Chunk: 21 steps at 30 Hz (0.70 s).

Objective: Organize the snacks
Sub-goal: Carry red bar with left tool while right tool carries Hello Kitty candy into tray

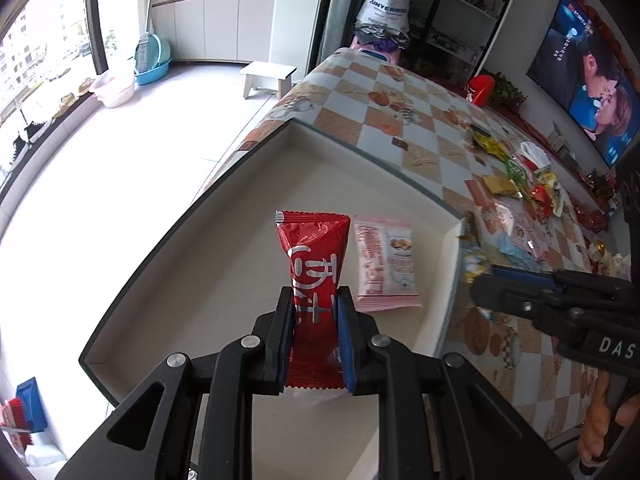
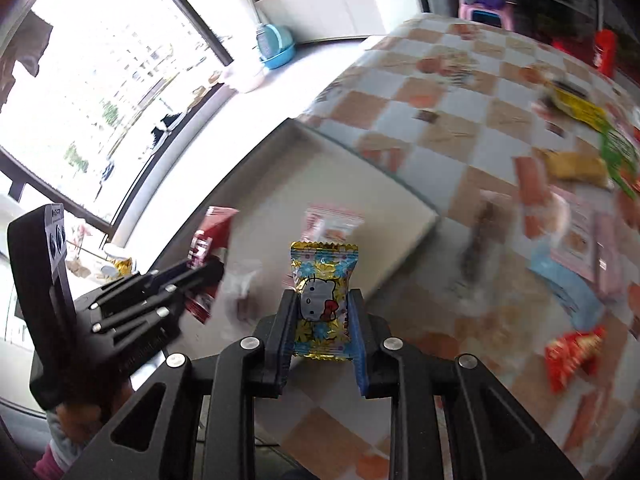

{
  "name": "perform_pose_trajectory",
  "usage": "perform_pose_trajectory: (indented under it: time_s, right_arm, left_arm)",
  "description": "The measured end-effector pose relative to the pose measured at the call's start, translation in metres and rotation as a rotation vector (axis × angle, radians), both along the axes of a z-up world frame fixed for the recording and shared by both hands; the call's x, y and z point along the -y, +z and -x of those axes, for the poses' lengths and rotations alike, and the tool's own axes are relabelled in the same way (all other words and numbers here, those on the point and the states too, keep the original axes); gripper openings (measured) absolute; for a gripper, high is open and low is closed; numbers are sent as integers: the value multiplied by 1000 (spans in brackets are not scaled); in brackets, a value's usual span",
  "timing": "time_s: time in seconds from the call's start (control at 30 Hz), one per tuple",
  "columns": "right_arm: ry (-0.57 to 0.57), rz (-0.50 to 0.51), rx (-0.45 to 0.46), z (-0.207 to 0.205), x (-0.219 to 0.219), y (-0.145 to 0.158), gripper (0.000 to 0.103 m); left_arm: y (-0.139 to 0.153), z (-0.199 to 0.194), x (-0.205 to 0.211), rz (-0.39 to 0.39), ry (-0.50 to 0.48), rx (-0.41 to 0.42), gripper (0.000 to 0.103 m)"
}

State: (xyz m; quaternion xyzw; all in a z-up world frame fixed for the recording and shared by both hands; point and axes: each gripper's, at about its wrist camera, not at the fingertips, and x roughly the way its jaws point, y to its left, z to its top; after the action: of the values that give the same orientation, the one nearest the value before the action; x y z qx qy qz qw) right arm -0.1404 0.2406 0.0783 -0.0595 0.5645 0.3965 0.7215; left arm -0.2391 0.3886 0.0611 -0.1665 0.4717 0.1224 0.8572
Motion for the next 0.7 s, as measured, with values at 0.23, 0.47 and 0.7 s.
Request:
perform_pose_trajectory:
  time_s: [0.23,0.47,0.7]
  right_arm:
    - [44,40,-6,-2,-46,-32,26]
    - [-61,-1,-45,-38,-45,-47,84]
    - [-125,-46,-31,-73,-47,-55,103]
  left_arm:
    - [-15,-4,-13,-26,19,-32,22]
    - [-23,-5,-10,-58,22,-21,65]
    - [-26,-11,-7,-57,30,-23,66]
